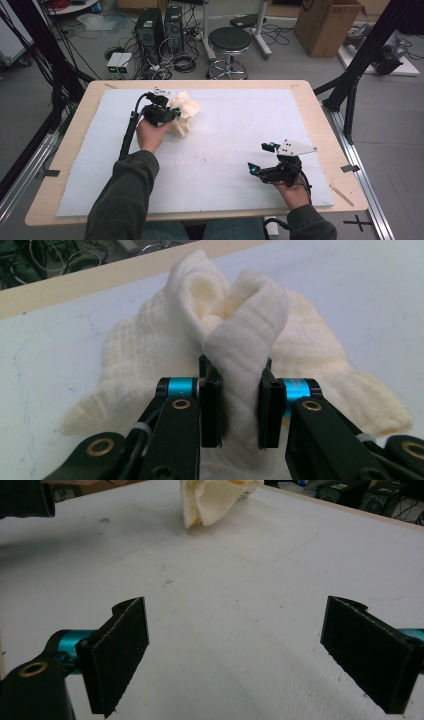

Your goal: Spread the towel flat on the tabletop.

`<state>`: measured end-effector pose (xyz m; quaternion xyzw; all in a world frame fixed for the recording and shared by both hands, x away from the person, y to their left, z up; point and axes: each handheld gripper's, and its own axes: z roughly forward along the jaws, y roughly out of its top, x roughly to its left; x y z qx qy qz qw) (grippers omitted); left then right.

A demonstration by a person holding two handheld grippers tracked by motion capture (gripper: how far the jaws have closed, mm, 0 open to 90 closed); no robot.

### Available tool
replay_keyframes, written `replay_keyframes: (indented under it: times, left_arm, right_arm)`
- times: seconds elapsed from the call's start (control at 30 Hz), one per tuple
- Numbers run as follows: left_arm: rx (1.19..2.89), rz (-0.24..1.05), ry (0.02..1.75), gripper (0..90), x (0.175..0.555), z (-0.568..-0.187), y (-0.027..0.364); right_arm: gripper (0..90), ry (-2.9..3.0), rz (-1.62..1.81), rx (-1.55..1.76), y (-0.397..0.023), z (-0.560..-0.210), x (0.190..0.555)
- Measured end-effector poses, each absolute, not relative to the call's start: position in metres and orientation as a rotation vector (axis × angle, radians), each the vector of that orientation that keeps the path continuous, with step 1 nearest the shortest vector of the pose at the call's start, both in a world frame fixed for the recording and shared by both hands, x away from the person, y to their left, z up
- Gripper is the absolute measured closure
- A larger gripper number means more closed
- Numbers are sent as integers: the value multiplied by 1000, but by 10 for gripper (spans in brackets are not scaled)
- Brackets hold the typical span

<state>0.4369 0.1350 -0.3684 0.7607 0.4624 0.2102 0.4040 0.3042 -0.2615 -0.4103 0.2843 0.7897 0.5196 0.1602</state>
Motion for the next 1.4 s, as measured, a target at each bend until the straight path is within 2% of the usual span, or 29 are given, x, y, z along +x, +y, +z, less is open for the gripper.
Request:
replay_keyframes:
  times: [0.43, 0.67, 0.97, 1.4]
  left_arm:
    - [1989, 506, 1006, 764, 382, -336, 137]
    - [2005, 456, 976, 763, 364, -334, 128]
    - [2027, 370, 956, 761, 362, -355, 87]
    - [2032, 280, 1036, 751, 381, -416, 43]
  right_arm:
    - [112, 2250, 1475, 805, -260, -409, 301]
    - [112, 2245, 1481, 805, -260, -409, 300]
    - [112, 2244, 1480, 801, -261, -408, 300]
    - [112, 2253, 1475, 785, -262, -410, 299]
